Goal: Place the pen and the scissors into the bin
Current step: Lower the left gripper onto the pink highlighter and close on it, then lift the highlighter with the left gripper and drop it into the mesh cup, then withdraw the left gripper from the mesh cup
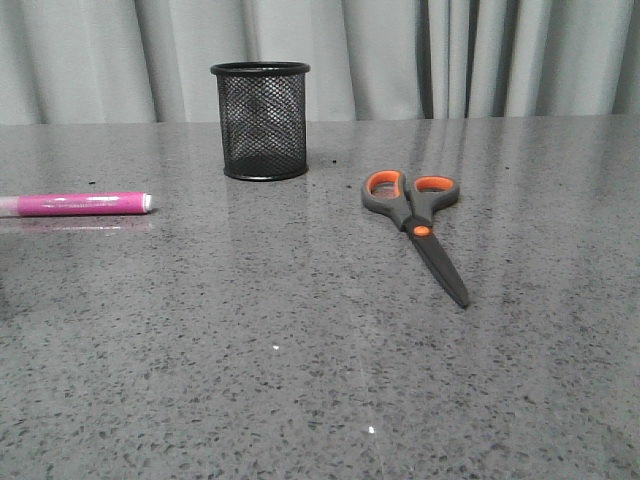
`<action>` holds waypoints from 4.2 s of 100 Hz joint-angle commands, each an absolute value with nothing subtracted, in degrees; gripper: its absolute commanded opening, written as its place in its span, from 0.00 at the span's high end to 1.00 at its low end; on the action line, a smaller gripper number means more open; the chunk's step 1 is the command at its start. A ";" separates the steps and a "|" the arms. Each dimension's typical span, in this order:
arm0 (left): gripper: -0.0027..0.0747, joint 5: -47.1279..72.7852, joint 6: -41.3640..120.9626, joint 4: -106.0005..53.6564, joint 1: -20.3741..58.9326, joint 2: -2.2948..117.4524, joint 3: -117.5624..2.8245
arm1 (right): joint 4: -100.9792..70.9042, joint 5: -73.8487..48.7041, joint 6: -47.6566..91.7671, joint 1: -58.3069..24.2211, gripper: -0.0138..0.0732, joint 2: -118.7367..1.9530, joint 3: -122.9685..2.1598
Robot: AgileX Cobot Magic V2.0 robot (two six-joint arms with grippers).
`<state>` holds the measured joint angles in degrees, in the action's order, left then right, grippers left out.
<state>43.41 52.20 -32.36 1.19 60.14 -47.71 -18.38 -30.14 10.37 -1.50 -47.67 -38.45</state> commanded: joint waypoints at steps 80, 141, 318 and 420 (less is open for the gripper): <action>0.47 56.77 88.32 -30.75 6.44 95.78 -75.26 | -18.48 -27.36 11.36 -1.74 0.34 -47.67 -40.53; 0.99 58.75 86.71 -26.12 6.44 97.96 -75.39 | -18.48 -27.36 11.36 -1.74 0.34 -47.77 -40.53; 0.42 47.66 96.03 -90.10 12.50 108.22 -92.29 | -18.48 -27.00 11.42 -1.74 0.34 -47.77 -40.53; 0.99 34.95 62.73 -47.91 6.19 71.37 -82.33 | -19.81 -30.33 12.76 -1.74 0.34 -47.97 -41.94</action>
